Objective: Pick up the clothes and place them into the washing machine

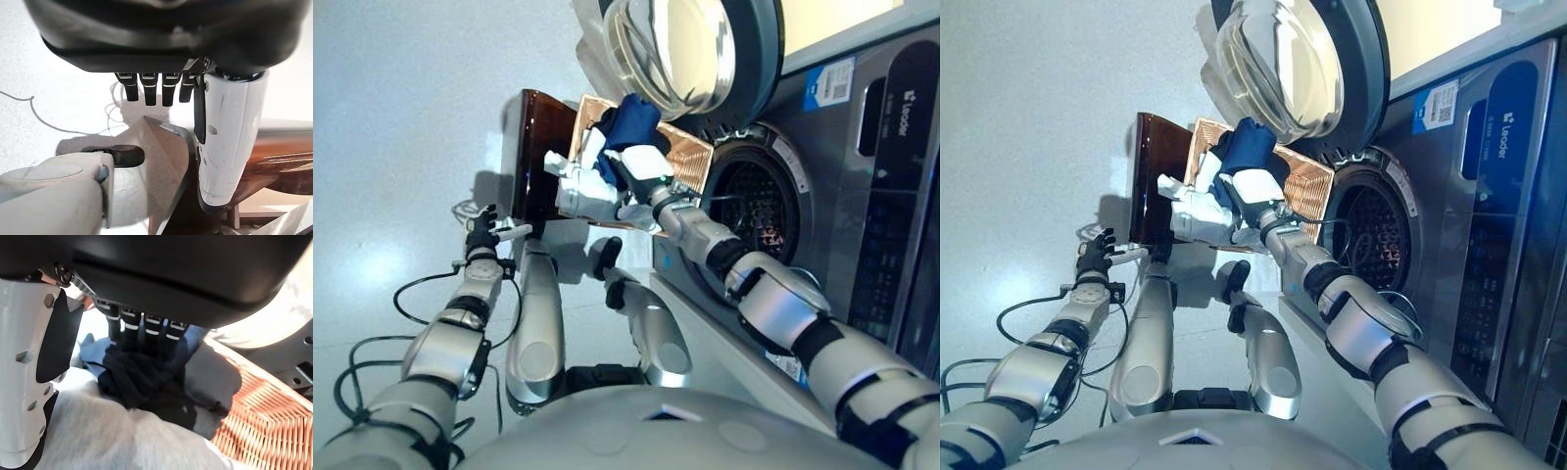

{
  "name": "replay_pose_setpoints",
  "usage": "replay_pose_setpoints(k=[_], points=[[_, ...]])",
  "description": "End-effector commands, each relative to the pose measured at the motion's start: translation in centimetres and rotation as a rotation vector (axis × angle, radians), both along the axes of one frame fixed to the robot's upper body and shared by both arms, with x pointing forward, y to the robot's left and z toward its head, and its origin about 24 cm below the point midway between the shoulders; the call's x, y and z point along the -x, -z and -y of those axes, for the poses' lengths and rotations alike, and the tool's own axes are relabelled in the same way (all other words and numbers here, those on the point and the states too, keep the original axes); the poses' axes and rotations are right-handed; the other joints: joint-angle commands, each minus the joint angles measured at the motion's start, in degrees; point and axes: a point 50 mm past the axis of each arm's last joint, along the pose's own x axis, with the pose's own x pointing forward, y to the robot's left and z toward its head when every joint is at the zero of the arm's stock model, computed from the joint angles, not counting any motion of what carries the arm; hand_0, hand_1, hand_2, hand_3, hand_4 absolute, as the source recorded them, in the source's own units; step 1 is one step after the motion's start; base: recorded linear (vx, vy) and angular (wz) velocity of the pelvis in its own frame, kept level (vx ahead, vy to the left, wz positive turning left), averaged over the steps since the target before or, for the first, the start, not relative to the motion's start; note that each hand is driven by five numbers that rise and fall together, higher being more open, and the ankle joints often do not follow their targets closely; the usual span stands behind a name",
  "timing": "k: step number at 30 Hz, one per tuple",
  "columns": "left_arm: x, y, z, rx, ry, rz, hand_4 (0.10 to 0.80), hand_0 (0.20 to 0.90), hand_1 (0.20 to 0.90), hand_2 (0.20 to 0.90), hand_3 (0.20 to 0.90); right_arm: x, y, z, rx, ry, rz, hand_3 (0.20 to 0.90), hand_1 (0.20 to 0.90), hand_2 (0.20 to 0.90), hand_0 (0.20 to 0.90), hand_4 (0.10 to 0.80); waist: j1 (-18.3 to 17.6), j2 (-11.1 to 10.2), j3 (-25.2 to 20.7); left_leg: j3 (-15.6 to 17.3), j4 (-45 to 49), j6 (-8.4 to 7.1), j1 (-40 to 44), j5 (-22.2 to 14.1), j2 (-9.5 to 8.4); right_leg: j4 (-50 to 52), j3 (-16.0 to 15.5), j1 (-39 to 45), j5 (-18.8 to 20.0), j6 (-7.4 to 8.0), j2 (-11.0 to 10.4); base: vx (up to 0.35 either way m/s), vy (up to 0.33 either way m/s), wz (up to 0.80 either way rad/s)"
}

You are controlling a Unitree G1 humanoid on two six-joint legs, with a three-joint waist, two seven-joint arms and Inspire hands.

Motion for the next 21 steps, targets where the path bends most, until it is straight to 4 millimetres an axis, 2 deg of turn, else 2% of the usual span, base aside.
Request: replay_pose_setpoints(k=[1, 13, 21], points=[[-0.5, -0.5, 0.3, -0.006, -0.003, 0.063, 0.800, 0.900, 0.900, 0.900, 0.900, -0.4, -1.2, -0.4, -0.043, -0.024, 0.049, 0.900, 0.900, 0.900, 0.900, 0.800, 0.8, 0.2, -0.4, 1.1, 0.7, -1.91, 1.2, -4.2, 0.06, 7.1, 0.8, -3.3, -2.5, 1.03, 1.3, -0.017, -0.033, 0.06], [0.1, -0.2, -0.2, -0.016, -0.020, 0.041, 0.800, 0.900, 0.900, 0.900, 0.900, -0.2, -0.8, -0.6, -0.031, -0.029, 0.033, 0.900, 0.900, 0.900, 0.900, 0.800, 1.9, 0.0, 0.4, -0.1, -1.3, -2.17, 2.0, -3.0, -0.12, 7.1, 0.0, -2.9, -2.5, 1.02, 1.4, -0.003, -0.013, 0.07], [-1.1, -1.2, 0.0, -0.019, 0.002, 0.086, 0.800, 0.900, 0.900, 0.900, 0.900, 0.1, 0.2, -0.4, 0.018, -0.019, -0.002, 0.900, 0.900, 0.900, 0.900, 0.800, 2.5, 0.6, 1.7, -1.0, -1.5, -2.44, 0.1, -1.8, -0.59, 7.7, -1.3, -4.5, -2.5, 0.73, 1.3, -0.025, -0.013, 0.06]])
